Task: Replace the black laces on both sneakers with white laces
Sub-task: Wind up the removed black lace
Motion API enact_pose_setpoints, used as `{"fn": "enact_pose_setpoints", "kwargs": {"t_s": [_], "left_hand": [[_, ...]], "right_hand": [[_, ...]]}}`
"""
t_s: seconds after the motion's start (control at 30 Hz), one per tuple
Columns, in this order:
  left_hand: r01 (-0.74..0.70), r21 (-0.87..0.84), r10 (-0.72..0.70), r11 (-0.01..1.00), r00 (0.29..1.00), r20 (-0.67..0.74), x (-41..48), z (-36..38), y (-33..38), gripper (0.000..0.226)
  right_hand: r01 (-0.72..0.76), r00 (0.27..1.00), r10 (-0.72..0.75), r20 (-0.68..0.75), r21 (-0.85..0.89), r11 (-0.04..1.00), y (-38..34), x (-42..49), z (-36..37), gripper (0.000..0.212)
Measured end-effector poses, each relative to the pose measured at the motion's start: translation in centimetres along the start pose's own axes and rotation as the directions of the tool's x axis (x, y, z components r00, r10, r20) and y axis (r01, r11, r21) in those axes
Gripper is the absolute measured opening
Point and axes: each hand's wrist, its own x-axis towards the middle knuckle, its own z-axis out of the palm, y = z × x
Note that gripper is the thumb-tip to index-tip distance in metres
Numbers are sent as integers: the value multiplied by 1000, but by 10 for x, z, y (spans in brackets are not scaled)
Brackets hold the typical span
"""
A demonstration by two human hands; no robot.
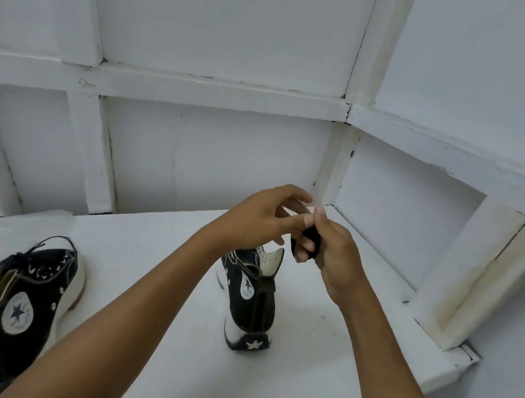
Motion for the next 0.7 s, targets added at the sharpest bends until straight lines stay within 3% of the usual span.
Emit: {"fn": "enact_pose_setpoints", "kwargs": {"t_s": [0.1,0.23,0.7], "left_hand": [[57,-137,-34,989,985,167,-11,18,12,30],[109,-189,-71,976,978,197,-19,48,26,37],[187,-91,-137,978,907,398,-50,168,51,26]], "right_hand": [[-8,997,3,83,69,998,-2,-22,-20,44],[-51,988,39,150,80,995,-8,-58,-51,35],[-223,941,184,283,112,968,13,-189,-142,20]]}}
